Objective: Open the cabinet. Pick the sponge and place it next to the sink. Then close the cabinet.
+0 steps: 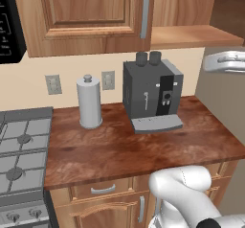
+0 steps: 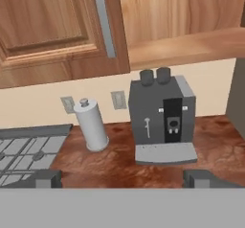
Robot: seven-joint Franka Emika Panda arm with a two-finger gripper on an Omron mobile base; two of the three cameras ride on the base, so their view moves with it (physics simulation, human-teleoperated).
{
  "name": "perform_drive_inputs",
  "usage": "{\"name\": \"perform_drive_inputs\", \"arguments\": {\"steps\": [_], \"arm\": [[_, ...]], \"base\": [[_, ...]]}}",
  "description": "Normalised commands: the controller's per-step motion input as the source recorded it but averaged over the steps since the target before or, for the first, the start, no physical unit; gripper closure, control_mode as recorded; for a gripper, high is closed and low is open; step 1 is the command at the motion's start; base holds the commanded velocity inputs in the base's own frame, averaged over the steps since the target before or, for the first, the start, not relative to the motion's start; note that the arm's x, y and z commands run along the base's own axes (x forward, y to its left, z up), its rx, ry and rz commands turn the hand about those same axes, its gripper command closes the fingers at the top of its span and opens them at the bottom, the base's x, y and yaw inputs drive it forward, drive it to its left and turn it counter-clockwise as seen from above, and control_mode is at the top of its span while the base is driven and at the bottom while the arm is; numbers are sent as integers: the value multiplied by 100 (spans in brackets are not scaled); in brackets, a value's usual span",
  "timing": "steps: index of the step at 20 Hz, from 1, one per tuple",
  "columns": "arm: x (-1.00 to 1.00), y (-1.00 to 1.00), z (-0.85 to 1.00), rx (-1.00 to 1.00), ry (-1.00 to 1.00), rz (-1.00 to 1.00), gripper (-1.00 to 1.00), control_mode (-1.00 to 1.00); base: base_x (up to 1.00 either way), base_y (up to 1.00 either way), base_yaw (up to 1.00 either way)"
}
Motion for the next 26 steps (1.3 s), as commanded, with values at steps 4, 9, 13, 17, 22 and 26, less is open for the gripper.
{"name": "perform_drive_inputs", "arguments": {"steps": [4,9,13,17,22,26], "arm": [[5,39,-6,-1,1,6,-100,-100],[6,19,0,0,0,3,-100,-100],[23,7,0,0,0,1,-100,-100],[35,3,0,0,0,0,-100,-100],[42,0,0,-4,0,0,-100,-100],[33,6,0,-5,0,0,-100,-100]], "base": [[0,0,0],[0,0,0],[0,0,0],[0,0,0],[0,0,0],[0,0,0]]}}
